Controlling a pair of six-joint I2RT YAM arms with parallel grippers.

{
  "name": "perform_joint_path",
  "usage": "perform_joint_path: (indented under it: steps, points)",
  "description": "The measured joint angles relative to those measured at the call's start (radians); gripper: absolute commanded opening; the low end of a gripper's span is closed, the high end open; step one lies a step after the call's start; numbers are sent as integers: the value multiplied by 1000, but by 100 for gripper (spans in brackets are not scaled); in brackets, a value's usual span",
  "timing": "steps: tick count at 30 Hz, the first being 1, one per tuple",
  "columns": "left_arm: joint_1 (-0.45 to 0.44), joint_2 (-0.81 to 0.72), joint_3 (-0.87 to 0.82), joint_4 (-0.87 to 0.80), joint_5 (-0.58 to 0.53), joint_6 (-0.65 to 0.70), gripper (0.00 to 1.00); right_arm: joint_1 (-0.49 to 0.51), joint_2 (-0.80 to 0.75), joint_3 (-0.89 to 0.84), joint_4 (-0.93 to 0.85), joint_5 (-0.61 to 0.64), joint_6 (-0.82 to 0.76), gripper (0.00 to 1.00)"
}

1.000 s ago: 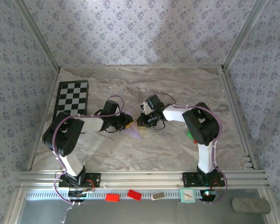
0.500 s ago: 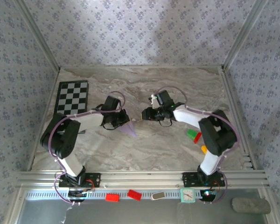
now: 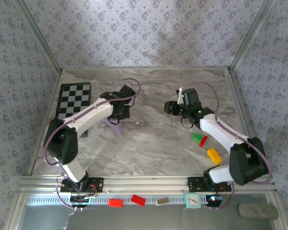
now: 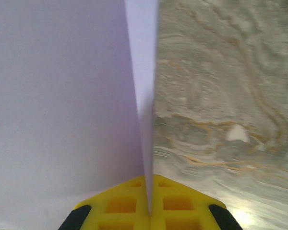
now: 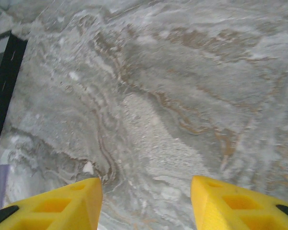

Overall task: Fold a paper plane with a square sheet of paper (pick it up from the middle)
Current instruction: Turn over the paper at the center of the table.

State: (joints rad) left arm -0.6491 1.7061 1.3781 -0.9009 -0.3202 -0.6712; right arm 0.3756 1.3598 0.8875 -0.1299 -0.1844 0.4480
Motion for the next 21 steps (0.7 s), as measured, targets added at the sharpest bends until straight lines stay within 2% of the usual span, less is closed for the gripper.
perform_joint_path:
  steps: [4,10,16,21]
  points:
    - [-27,128,93,-135,-176,-3,2,-18,-32,-24,1,22,1,55]
    - [-63,356,232,-269,-360,-29,3,-32,-33,-53,-1,23,12,55]
    - [-103,528,343,-335,-452,-52,6,-40,-29,-55,-1,15,24,55]
    - [-116,585,360,-335,-452,-61,10,-42,-14,-56,0,5,38,55]
